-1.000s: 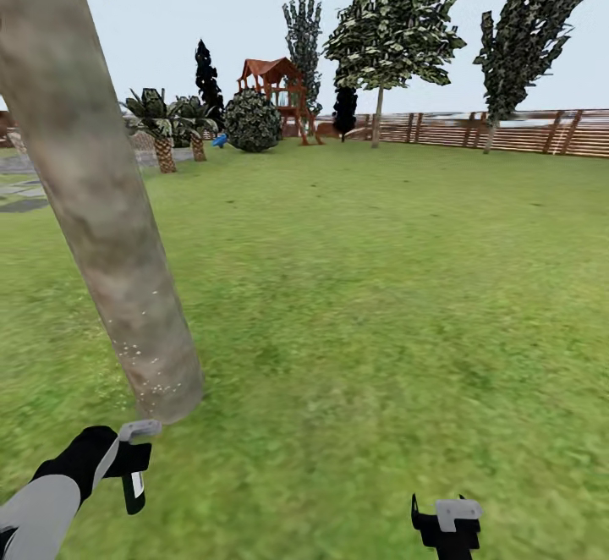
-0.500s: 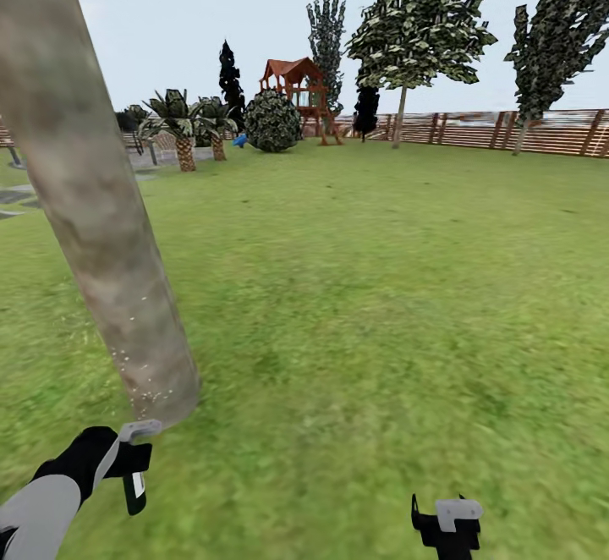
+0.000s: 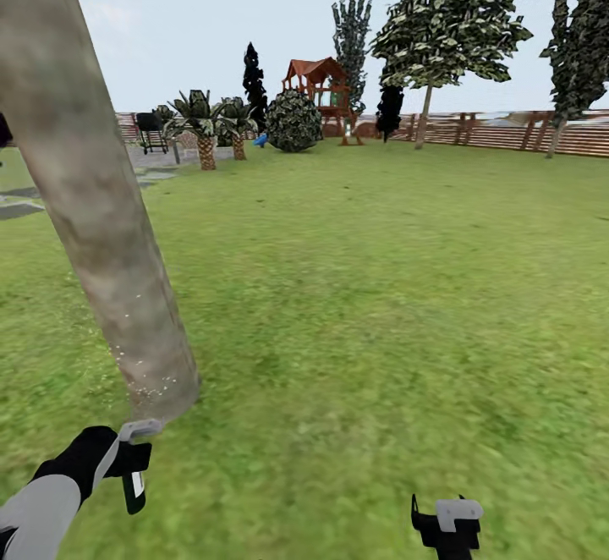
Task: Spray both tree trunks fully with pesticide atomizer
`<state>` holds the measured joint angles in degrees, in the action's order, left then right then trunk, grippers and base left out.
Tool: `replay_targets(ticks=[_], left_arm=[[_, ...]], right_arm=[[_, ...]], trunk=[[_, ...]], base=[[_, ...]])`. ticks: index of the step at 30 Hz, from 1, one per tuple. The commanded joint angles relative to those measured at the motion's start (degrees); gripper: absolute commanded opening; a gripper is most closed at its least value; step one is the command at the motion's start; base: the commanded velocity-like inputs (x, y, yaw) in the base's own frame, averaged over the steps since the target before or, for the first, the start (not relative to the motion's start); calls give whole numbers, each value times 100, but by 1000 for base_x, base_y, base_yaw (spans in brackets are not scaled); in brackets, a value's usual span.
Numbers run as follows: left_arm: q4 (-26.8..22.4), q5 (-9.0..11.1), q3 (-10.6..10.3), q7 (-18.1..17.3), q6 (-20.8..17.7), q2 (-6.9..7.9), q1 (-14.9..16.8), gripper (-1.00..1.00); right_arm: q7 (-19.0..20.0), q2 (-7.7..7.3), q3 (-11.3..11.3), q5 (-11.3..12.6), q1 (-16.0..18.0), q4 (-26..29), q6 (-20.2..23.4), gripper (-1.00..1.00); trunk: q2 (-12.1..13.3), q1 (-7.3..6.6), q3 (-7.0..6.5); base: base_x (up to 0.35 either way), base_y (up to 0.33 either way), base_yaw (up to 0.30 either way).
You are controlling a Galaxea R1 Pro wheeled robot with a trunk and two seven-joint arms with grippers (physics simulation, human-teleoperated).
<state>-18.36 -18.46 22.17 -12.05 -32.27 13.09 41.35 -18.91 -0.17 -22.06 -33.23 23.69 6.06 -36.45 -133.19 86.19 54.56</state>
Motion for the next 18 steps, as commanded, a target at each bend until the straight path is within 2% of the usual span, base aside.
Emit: replay_targets(ticks=[1,7,13,18], left_arm=[[-10,-61,41,-43,-26,-6,5,-100],[-2,17,41,-57,-20,-8,5,-100],[-1,22,41,-56,-16,-9,5,-100],[-2,24,41,-38,-16,-11,5,-100]], right_arm=[[-34,0,-26,-61,4,-8,-11,100],[-34,0,-26,-61,4,-8,-11,100],[-34,0,-26,-61,4,-8,-11,100],[-34,0,-26,-61,4,-8,-11,100]], trunk=[[-2,-1,5],[-2,-1,5],[-2,-1,5],[-2,-1,5]], base=[[51,-274,277],[118,-272,257],[143,-269,32],[23,-270,71]])
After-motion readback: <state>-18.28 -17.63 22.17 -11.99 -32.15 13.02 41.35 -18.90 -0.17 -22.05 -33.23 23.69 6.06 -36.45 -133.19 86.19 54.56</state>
